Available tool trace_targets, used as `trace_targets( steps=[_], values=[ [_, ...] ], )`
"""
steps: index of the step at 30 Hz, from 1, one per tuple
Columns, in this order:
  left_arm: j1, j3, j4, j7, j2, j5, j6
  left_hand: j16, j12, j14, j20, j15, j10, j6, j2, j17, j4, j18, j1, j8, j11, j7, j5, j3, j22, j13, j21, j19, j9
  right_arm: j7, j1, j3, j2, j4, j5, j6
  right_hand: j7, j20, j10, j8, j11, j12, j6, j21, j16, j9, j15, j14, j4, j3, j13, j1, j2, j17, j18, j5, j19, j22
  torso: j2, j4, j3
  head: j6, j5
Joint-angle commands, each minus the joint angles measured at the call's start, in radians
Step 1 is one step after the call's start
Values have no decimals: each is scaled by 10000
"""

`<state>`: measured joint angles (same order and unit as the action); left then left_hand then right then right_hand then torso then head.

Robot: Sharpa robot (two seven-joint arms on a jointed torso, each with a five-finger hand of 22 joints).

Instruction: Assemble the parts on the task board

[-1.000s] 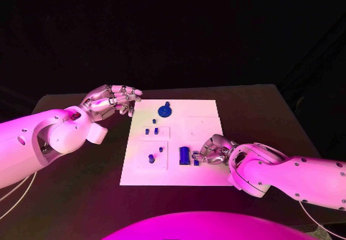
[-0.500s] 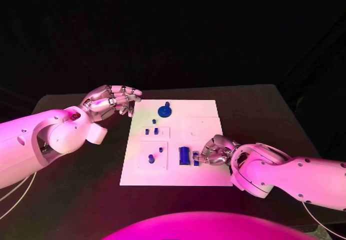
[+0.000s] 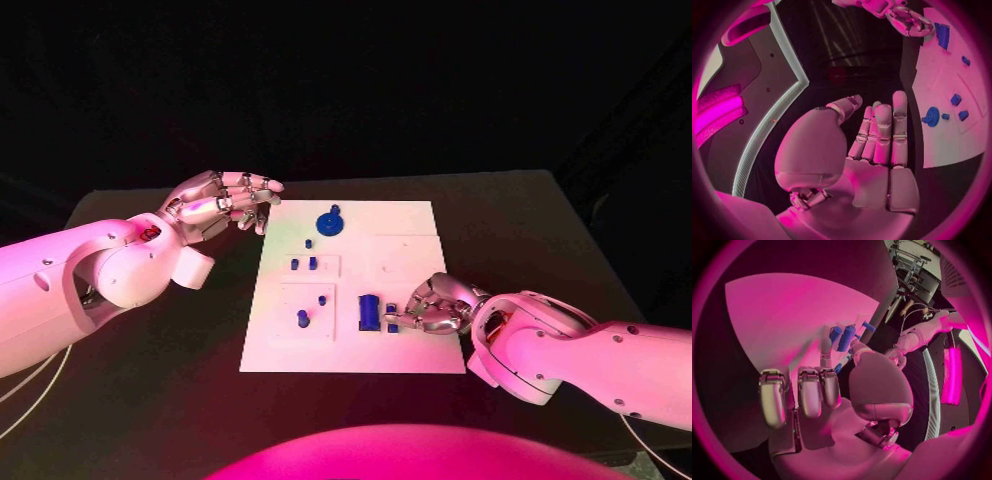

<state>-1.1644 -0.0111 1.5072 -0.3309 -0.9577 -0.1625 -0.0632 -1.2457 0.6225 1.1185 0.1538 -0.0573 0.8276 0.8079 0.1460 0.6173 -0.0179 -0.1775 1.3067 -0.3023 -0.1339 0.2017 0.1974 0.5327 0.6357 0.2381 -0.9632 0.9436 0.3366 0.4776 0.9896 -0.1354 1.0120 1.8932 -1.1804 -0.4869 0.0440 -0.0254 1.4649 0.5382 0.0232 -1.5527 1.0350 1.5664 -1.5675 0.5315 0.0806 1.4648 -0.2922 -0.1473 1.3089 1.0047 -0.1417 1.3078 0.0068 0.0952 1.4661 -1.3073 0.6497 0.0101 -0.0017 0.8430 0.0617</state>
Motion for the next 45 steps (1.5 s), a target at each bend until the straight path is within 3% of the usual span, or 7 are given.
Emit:
trace_targets(
  steps=[1, 5, 7, 8, 11, 32, 45],
  values=[
    [2, 4, 6, -39, 0, 16, -137, -13, 34, -68, 4, -25, -52, -95, 14, -7, 1, -74, 82, -45, -2, -4, 54, 61, -9, 2, 33, 78, 10, -640, -21, -1, 38, 17, -258, 11, -34, 50, 989, 34, 58, -21, -15, 44, -33, -13, 79, 1060, -19, 65, 2551, -71, 6, 2630, -68, 6, 1047, -2635, 8, 11, -5, 22, 9],
    [2, 4, 6, -29, -4, 16, -134, -13, 34, -68, 4, -25, -52, -95, 14, -7, 1, -74, 82, -45, -2, -4, 54, 61, -9, 2, 33, 78, 10, -640, -33, -2, 90, -15, -248, 305, -39, 53, 985, 50, 61, -10, -57, 44, -33, -31, 82, 1060, 30, 278, 2546, 598, 43, 2630, -68, 66, 1047, -2635, 8, 10, -13, 23, 11],
    [2, 4, 8, -26, -4, 15, -134, -12, 36, -70, 4, -23, -52, -96, 8, -10, 6, -75, 93, -49, -1, -5, 56, 71, -9, 1, 33, 79, 10, -617, -48, -2, 103, -24, -262, 347, -39, 55, 986, 45, 61, -14, -77, 44, -33, -56, 84, 1060, 58, 300, 2548, 1099, 108, 2630, -68, -34, 1047, -2635, 8, 7, -15, 22, 16],
    [2, 4, 8, -25, -4, 15, -135, -12, 36, -70, 4, -23, -52, -96, 8, -10, 6, -75, 93, -49, -1, -5, 56, 71, -9, 1, 33, 79, 10, -607, -57, -2, 107, -27, -278, 357, -39, 58, 984, 28, 60, -8, -90, 44, -33, -87, 84, 1060, 84, 197, 2546, 1571, 244, 2630, -68, -373, 1047, -2635, 7, 8, -15, 14, 24],
    [2, 4, 8, -24, -3, 12, -136, -12, 36, -70, 4, -23, -52, -96, 8, -10, 6, -75, 93, -49, -1, -5, 56, 71, -9, 1, 33, 79, 10, -581, -79, -3, 109, -29, -319, 377, -35, 56, 980, 16, 60, 2, -89, 44, -33, -116, 83, 1060, 90, 186, 2542, 1891, 203, 2630, -68, -445, 1047, -2635, 0, 7, -11, 20, 15],
    [4, 4, -6, -35, 21, 5, -152, -16, 42, -66, 2, -20, -52, -98, -7, 0, 21, -76, 123, -59, 2, -7, 61, 96, -9, 0, 32, 82, 10, -233, -103, -3, -67, -213, -482, 370, -44, 58, 979, 3, 67, 5, -66, 44, -33, -155, 86, 1060, 82, 159, 2542, 2243, 201, 2630, -68, -430, 1047, -2635, 5, 11, -1, 36, 14],
    [4, 2, -11, -36, 33, 5, -158, -15, 45, -68, 1, -19, -53, -100, -17, -5, 20, -76, 129, -64, 0, -4, 60, 108, -9, -2, 31, 83, 9, 11, -103, -2, -267, -446, -713, -2, -55, 60, 1003, -5, 76, -52, -46, 44, -33, -178, 92, 1060, 71, 84, 2565, 2382, 312, 2630, -68, -411, 1047, -2635, 14, 9, 5, 17, 22]
  ],
)
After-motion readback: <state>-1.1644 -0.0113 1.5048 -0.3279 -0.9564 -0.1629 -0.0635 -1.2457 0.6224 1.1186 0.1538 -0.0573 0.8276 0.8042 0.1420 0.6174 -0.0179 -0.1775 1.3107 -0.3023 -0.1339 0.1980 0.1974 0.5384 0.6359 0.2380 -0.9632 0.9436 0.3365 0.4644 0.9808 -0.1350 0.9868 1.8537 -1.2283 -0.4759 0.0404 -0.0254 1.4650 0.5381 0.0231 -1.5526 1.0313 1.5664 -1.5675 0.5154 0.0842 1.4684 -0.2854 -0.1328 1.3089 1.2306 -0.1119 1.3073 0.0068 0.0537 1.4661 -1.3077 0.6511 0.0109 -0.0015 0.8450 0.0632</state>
